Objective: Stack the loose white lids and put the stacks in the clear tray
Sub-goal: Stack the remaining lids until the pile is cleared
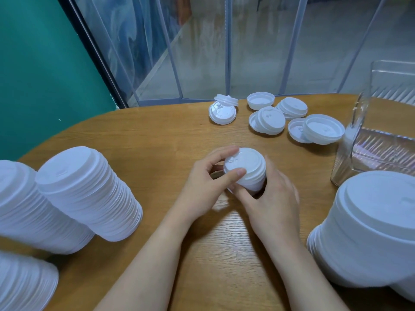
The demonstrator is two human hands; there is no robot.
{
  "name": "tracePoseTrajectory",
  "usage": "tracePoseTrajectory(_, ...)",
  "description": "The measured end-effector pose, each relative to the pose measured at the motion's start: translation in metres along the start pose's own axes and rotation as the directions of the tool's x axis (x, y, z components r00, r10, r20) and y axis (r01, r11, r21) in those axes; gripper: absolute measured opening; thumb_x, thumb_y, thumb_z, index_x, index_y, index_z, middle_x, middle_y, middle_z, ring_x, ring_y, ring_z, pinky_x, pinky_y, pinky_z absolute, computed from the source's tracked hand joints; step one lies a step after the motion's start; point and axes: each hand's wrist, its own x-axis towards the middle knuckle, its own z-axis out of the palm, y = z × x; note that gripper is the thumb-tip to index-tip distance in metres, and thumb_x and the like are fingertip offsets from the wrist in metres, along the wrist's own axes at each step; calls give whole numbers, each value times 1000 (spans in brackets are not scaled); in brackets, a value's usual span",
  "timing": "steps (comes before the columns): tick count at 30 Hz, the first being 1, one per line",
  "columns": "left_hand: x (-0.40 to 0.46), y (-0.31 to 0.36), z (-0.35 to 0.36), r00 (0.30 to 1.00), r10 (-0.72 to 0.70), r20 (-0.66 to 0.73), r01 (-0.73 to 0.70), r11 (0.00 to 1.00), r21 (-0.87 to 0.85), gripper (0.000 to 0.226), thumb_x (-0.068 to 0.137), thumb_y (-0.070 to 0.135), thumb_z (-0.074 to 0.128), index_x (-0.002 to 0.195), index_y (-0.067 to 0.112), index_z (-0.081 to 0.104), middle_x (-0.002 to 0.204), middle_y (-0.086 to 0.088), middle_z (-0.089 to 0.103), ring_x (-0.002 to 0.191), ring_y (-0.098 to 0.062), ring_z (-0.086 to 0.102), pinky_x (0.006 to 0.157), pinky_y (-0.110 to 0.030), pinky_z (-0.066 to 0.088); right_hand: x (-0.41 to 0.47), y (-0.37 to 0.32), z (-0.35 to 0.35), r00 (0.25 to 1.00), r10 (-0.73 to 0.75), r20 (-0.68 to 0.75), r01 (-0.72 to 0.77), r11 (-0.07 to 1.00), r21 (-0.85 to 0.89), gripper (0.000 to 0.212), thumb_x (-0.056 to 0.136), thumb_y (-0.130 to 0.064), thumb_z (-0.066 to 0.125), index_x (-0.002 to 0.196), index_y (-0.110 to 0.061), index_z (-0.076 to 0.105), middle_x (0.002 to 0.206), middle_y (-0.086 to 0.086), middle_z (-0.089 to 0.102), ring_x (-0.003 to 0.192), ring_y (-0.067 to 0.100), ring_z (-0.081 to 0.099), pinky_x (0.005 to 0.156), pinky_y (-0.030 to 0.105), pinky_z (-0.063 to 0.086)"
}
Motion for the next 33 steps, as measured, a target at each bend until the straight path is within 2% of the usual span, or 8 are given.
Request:
tracePoseTrajectory(6, 2, -2, 3, 999, 47, -1, -47, 997, 64, 42, 78, 23, 80, 119, 26, 72, 128, 14, 67, 121, -7, 63, 102, -27, 50, 0, -2, -1, 1000, 13, -8, -13, 1000, 20, 96, 77, -72, 69, 153, -20, 42, 136, 0, 64, 132, 23, 53, 114, 47, 35)
tracePoseTrajectory(13, 4, -6, 0, 1000, 20, 17, -20, 999, 49, 42, 81, 18, 83, 121, 23, 72, 132, 8, 66, 114, -3, 65, 94, -17, 48, -2, -4, -2, 1000, -12, -17, 12, 1000, 23, 95, 75, -66, 77, 153, -26, 42, 131, -2, 67, 128, 23, 55, 111, 42, 34)
tracePoseTrajectory(16, 4, -6, 1, 1000, 6, 15, -7, 999, 42, 41, 80, 24, 81, 120, 27, 72, 130, 12, 68, 114, -6, 66, 96, -19, 48, -2, -6, -3, 1000, -6, -19, 7, 1000, 23, 95, 78, -69, 71, 157, -27, 39, 137, -2, 65, 134, 21, 52, 116, 43, 31)
tracePoseTrajectory(19, 2, -4, 0, 1000, -24, 1, 24, 1000, -7, 30, 94, 18, 73, 124, 18, 72, 126, 5, 72, 105, -5, 68, 91, -18, 49, -2, -6, -3, 1000, -15, -26, 16, 999, 29, 88, 80, -75, 64, 153, -31, 43, 134, -4, 66, 131, 20, 53, 115, 44, 34)
tracePoseTrajectory(22, 10, -2, -2, 996, -14, -90, 16, 1000, 16, 26, 103, 15, 59, 126, 10, 69, 122, 3, 73, 107, 3, 65, 90, -13, 47, -2, -5, -3, 999, -23, -29, 24, 999, 38, 86, 77, -80, 57, 148, -34, 45, 131, -10, 66, 128, 18, 54, 114, 46, 36)
tracePoseTrajectory(25, 38, -10, -7, 957, 18, -289, 19, 992, 123, 22, 101, 16, 65, 122, 16, 69, 118, 8, 71, 105, 5, 64, 91, -19, 49, -2, -4, -3, 999, -27, -31, 29, 998, 52, 85, 77, -79, 60, 147, -34, 46, 129, -11, 65, 128, 17, 54, 114, 46, 36)
tracePoseTrajectory(27, 64, -17, -12, 935, 46, -352, 39, 972, 231, 31, 96, 18, 71, 126, 18, 64, 124, 7, 65, 113, -6, 61, 95, -23, 50, -2, -4, -3, 999, -28, -27, 29, 998, 61, 81, 78, -75, 65, 146, -35, 47, 129, -12, 65, 127, 17, 54, 114, 45, 36)
tracePoseTrajectory(33, 131, -29, -22, 945, 49, -323, 112, 881, 460, 91, 82, 34, 86, 156, 18, 34, 150, 1, 38, 141, -18, 40, 119, -37, 35, -3, -3, -2, 1000, -21, -17, 23, 996, 81, 87, 72, -83, 55, 146, -40, 44, 128, -17, 62, 128, 14, 52, 114, 40, 35)
